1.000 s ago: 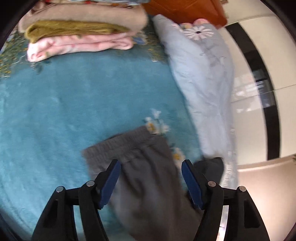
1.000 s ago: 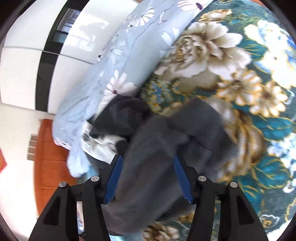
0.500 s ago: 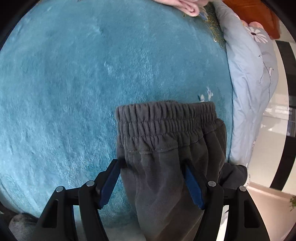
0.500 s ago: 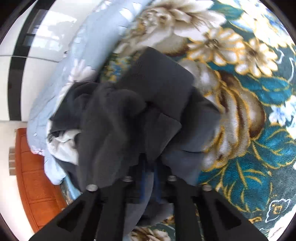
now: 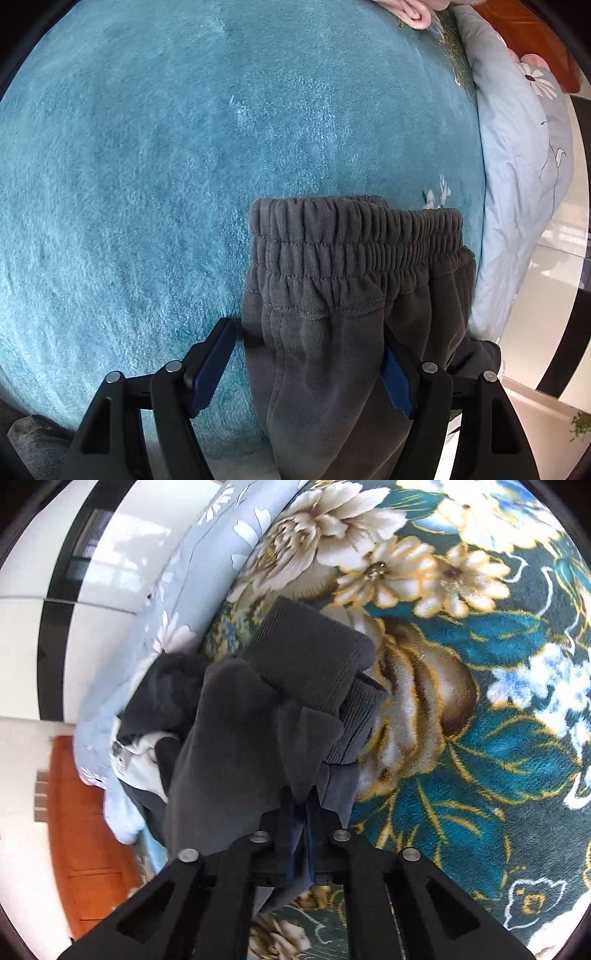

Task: Fold clothes
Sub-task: 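Grasp the waistband with the left gripper while the right gripper grasps the cuffs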

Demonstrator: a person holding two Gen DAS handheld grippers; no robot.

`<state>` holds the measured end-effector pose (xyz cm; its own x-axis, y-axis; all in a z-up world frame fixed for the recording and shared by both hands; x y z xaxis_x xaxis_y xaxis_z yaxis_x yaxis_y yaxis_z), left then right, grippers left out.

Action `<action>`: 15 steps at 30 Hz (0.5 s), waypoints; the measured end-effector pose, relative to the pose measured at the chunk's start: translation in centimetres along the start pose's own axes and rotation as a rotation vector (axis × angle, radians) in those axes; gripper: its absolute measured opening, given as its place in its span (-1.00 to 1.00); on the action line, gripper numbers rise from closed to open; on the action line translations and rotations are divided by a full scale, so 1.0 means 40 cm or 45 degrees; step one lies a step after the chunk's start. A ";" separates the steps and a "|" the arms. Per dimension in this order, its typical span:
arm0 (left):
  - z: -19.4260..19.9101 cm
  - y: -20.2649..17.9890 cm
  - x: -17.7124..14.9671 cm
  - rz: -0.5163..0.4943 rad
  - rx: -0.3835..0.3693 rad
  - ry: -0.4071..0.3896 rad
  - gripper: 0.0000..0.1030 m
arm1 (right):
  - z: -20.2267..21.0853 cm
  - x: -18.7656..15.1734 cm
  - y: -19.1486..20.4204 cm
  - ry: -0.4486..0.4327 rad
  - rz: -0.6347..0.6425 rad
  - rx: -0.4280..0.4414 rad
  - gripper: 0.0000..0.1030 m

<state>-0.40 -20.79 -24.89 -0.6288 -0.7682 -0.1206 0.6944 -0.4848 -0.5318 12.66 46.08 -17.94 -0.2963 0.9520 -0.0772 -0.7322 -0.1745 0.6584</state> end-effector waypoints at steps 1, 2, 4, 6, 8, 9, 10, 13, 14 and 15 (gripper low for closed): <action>-0.002 -0.003 0.001 0.012 -0.015 -0.008 0.51 | 0.013 0.006 -0.006 -0.018 0.005 0.004 -0.32; -0.006 -0.006 0.000 0.031 -0.039 -0.017 0.51 | 0.025 0.011 -0.012 -0.039 0.003 0.019 -0.12; -0.013 -0.012 -0.001 0.061 -0.072 -0.033 0.51 | 0.040 0.020 -0.023 -0.077 -0.017 0.068 0.00; -0.017 -0.019 -0.008 0.054 -0.063 -0.046 0.53 | 0.027 0.034 -0.033 -0.077 -0.040 0.084 0.02; -0.018 -0.032 -0.009 0.038 -0.067 -0.051 0.54 | -0.011 0.050 -0.034 -0.069 -0.056 0.087 0.05; -0.019 -0.037 -0.010 0.042 -0.084 -0.052 0.54 | -0.026 0.059 -0.032 -0.072 -0.069 0.090 0.05; -0.020 -0.037 -0.011 0.055 -0.105 -0.051 0.55 | -0.041 0.067 -0.029 -0.079 -0.081 0.097 0.06; -0.023 -0.035 -0.013 0.096 -0.141 -0.067 0.61 | -0.080 0.085 -0.022 -0.123 -0.113 0.131 0.12; -0.024 -0.041 -0.014 0.087 -0.138 -0.073 0.62 | -0.089 0.089 -0.023 -0.138 -0.128 0.138 0.16; -0.026 -0.047 -0.015 0.078 -0.135 -0.079 0.66 | -0.096 0.090 -0.023 -0.156 -0.145 0.145 0.16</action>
<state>-1.71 -18.98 -24.69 -0.5611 -0.8210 -0.1054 0.6878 -0.3917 -0.6111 9.91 48.71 -21.70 -0.1333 0.9887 -0.0686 -0.6806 -0.0410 0.7315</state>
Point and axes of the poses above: each gripper's, at about its wrist camera, not at the fingertips, and z roughly against the way its jaws point, y to its left, x to its top, the point moved 8 cm from there along -z, roughly the way its jaws point, and after that the axes turned 12 degrees about -z, right-handed, at the moved point
